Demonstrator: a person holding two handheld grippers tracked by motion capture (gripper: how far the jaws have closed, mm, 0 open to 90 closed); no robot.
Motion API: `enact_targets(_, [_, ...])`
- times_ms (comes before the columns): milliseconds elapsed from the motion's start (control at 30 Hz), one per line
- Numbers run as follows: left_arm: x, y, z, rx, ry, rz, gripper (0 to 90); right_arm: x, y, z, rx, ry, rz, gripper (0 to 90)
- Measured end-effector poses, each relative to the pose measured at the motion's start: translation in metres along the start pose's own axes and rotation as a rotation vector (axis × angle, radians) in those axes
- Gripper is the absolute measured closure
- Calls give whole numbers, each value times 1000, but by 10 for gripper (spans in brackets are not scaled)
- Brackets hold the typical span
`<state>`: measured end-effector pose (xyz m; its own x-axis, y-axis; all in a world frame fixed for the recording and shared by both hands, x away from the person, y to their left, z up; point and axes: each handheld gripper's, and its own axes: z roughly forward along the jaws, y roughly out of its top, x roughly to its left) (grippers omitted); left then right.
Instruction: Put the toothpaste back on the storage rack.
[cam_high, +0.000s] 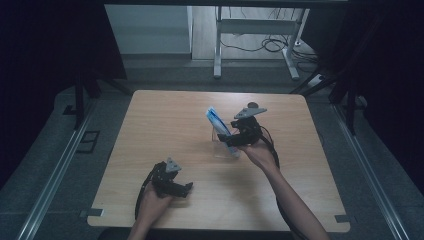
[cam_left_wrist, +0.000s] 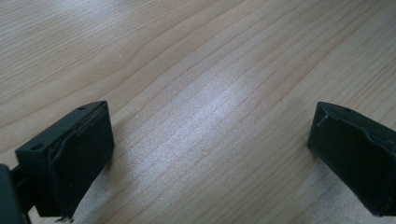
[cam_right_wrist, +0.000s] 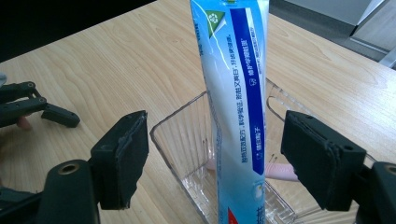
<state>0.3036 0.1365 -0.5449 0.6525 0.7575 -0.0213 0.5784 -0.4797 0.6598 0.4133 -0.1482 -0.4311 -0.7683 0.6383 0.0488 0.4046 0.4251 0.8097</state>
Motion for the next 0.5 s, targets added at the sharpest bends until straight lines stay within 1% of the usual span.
enact_targets(500, [0,0,0,1,1,3,5,2,-5,-13,-4,-6,-16,184])
